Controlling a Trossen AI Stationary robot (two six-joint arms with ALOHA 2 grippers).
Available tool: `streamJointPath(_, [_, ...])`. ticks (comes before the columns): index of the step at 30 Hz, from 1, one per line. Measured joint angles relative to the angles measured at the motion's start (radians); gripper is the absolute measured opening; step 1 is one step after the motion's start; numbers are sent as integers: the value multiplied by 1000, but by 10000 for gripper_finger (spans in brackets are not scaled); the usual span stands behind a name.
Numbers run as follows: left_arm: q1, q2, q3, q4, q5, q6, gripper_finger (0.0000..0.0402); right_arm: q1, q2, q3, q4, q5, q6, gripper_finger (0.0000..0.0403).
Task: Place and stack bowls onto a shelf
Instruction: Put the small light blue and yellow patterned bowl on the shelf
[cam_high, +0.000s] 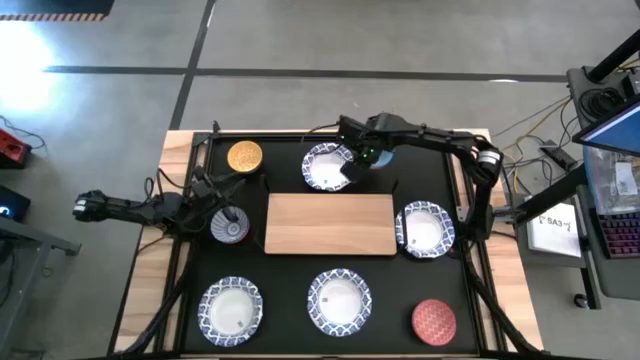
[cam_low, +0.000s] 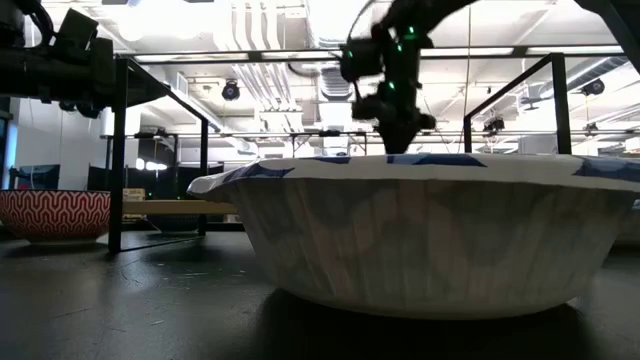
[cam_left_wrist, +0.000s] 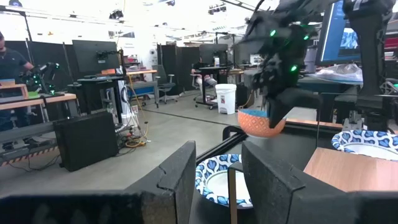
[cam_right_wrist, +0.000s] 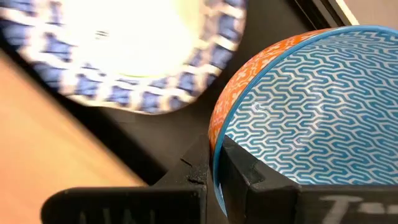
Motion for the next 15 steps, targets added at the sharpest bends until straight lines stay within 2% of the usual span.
streamJointPath(5, [0, 0, 0, 0, 0, 0, 113, 99, 0, 52, -5, 1, 1, 9])
streamJointPath(15, [0, 0, 0, 0, 0, 0, 113, 302, 0, 59, -78, -5, 90, 9])
